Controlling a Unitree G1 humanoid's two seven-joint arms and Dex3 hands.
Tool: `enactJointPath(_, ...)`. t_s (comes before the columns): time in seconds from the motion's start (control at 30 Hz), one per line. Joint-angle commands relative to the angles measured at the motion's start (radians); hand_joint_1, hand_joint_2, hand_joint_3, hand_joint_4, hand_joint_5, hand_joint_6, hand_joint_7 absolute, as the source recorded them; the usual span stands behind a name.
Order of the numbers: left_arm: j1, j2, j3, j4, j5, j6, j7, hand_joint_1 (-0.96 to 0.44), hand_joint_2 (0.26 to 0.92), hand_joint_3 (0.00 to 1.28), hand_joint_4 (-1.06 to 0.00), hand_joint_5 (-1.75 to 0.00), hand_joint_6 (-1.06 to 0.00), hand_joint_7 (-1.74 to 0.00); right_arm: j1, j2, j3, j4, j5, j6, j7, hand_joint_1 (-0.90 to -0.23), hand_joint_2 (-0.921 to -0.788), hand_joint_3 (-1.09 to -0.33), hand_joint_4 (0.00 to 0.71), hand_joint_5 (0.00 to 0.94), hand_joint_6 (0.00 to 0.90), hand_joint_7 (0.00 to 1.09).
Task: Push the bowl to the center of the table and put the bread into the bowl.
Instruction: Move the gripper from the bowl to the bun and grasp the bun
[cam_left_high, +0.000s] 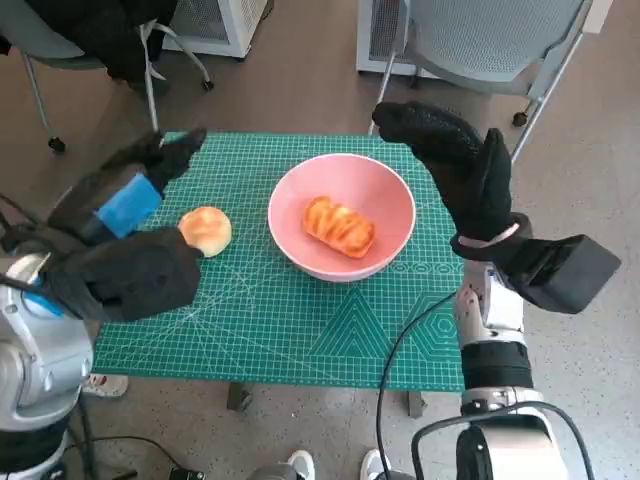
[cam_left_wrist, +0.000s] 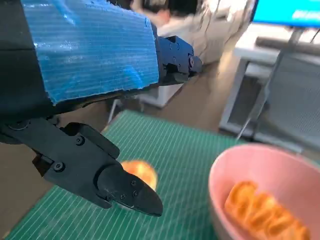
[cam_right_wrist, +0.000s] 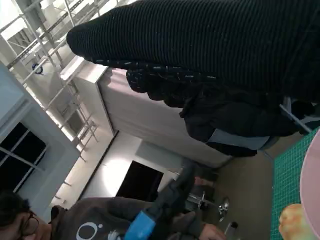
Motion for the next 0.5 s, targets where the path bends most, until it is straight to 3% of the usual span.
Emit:
enactJointPath(0.03,0.0,0.012,-0.016,0.012,-0.002,0.027,-0.011,-0.36,0.706,0.0,0.0,0.0,-0.12,-0.03,0.019,0.001,0.003,0.016,0.002,0.018,0.005,-0.733,-0.921,-0.881,0.024,0.001,-0.001,0.21)
enactJointPath(0.5,-0.114,-0.003,-0.147,0.265,0.029,0.01,0.025,-0.29,0.687,0.0,0.0,0.0,-0.13,-0.02,0.021,-0.012,-0.003,0.005,0.011,0.038,0.023,-0.739,-0.921,-0.878,0.023,0.0,-0.001,0.21)
